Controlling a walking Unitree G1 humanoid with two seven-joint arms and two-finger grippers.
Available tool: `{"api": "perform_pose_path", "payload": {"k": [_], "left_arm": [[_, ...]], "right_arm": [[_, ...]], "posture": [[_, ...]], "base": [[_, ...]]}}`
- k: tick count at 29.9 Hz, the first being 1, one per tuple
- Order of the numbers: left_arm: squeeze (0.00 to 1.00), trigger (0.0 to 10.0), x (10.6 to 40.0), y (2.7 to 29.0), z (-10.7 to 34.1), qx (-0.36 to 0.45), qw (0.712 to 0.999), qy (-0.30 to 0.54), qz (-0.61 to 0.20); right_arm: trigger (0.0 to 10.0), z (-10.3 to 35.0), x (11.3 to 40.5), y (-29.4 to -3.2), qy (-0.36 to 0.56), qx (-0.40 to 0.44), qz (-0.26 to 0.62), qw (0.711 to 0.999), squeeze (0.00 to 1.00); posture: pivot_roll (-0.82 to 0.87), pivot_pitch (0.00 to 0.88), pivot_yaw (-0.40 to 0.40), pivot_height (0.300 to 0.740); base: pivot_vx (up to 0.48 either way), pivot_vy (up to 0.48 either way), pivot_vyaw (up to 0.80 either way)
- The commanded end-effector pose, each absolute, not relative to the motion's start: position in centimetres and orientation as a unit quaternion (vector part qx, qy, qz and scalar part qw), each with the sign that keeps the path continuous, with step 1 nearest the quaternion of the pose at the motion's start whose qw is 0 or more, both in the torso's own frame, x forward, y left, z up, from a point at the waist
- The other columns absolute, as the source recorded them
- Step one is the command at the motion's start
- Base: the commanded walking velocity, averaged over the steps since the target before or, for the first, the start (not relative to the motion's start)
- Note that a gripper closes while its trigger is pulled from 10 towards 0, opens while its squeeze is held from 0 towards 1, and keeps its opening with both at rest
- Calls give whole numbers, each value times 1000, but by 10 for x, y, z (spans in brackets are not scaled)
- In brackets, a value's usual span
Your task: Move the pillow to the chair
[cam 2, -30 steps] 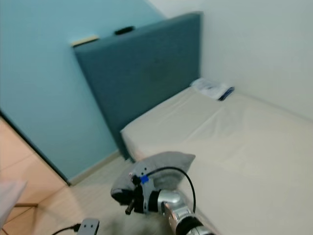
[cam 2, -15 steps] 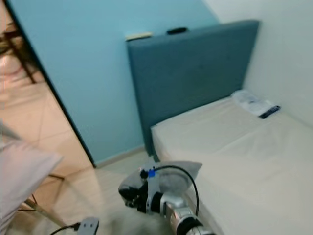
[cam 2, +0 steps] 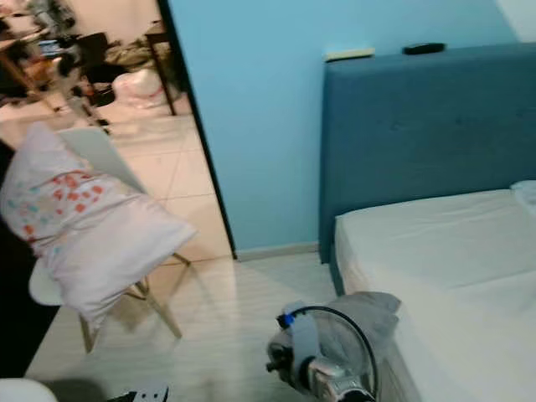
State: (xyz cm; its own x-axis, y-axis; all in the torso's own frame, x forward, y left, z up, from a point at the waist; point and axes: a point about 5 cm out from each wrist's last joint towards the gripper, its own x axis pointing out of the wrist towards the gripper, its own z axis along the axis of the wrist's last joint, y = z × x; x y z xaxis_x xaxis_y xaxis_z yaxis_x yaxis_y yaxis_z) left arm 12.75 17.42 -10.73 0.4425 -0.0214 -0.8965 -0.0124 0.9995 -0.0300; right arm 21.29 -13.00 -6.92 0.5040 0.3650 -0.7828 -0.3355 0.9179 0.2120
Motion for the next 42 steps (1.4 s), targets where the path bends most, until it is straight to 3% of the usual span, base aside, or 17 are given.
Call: {"api": "perform_pose_path", "payload": {"k": [1,5,11,20,25,30,39,42], "left_arm": [[0,10000,124,176,-108,-18,847,532,4],[0,10000,125,173,-108,-25,849,528,2],[0,10000,124,177,-108,-19,850,527,-6],[0,10000,111,214,-106,-27,846,528,70],[0,10000,110,217,-106,-56,849,516,99],[0,10000,122,218,-102,-71,860,492,112],[0,10000,131,192,-103,-54,866,496,43],[0,10000,128,168,-106,-26,860,508,-35]], "right_arm": [[10000,-68,217,-137,456,-12,185,870,0],[10000,-75,205,-149,481,-37,166,860,0],[10000,-74,208,-152,476,-18,142,868,0],[10000,-76,203,-128,480,-28,184,857,0],[10000,-76,202,-113,474,-57,241,845,0],[10000,-73,206,-109,471,-58,244,846,0],[10000,-70,209,-94,460,-52,261,847,0],[10000,-69,213,-101,456,-61,246,853,0]], "posture": [[-74,18,-8,740],[-58,28,-6,740],[-58,54,21,740],[13,25,-35,740],[51,43,-69,740],[88,53,-93,740],[89,12,-60,740],[75,0,-65,740]], "base": [[0,0,769],[0,0,769],[0,0,769],[0,0,769],[0,0,769],[0,0,769],[0,0,769],[0,0,769]]}}
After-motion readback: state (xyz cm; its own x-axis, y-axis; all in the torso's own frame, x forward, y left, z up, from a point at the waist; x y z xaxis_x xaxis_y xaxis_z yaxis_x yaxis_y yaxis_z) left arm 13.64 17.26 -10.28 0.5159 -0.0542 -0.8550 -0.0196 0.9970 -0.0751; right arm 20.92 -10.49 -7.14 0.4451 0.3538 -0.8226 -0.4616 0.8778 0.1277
